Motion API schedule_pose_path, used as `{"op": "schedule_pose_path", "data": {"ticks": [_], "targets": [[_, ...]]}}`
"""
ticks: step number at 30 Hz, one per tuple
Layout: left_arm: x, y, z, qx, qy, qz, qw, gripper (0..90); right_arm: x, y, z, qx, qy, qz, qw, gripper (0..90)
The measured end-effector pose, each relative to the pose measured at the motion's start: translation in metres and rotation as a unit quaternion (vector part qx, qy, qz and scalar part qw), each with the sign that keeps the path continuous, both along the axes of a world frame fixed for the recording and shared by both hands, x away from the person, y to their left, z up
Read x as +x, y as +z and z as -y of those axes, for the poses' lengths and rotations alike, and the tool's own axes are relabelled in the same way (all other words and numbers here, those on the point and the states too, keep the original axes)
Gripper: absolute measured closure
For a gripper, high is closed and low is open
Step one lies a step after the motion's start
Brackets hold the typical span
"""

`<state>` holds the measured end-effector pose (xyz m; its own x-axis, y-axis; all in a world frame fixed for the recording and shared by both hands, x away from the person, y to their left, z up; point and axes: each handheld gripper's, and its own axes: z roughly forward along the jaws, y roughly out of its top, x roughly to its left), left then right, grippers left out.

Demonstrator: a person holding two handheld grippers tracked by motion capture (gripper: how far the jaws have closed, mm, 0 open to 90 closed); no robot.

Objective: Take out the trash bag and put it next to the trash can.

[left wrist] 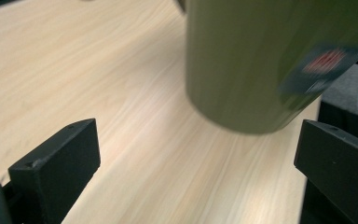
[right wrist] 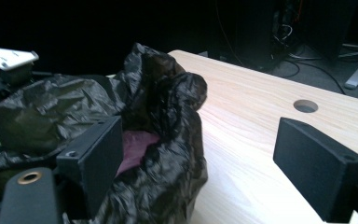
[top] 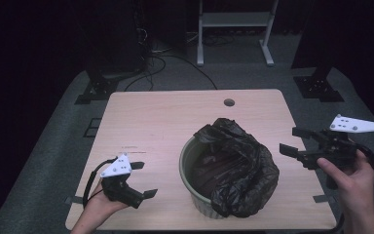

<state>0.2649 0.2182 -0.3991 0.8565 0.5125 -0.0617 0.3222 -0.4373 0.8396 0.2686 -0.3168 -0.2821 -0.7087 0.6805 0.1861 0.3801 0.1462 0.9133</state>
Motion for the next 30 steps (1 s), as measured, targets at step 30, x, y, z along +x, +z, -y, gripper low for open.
{"op": "schedule_pose_path", "data": {"ticks": [30], "targets": [[0.008,-0.071,-0.026,0.074,0.052,-0.039,0.9951,0.0,0.029,-0.037,-0.055,-0.049,0.028,-0.043,0.9975,21.7]]}}
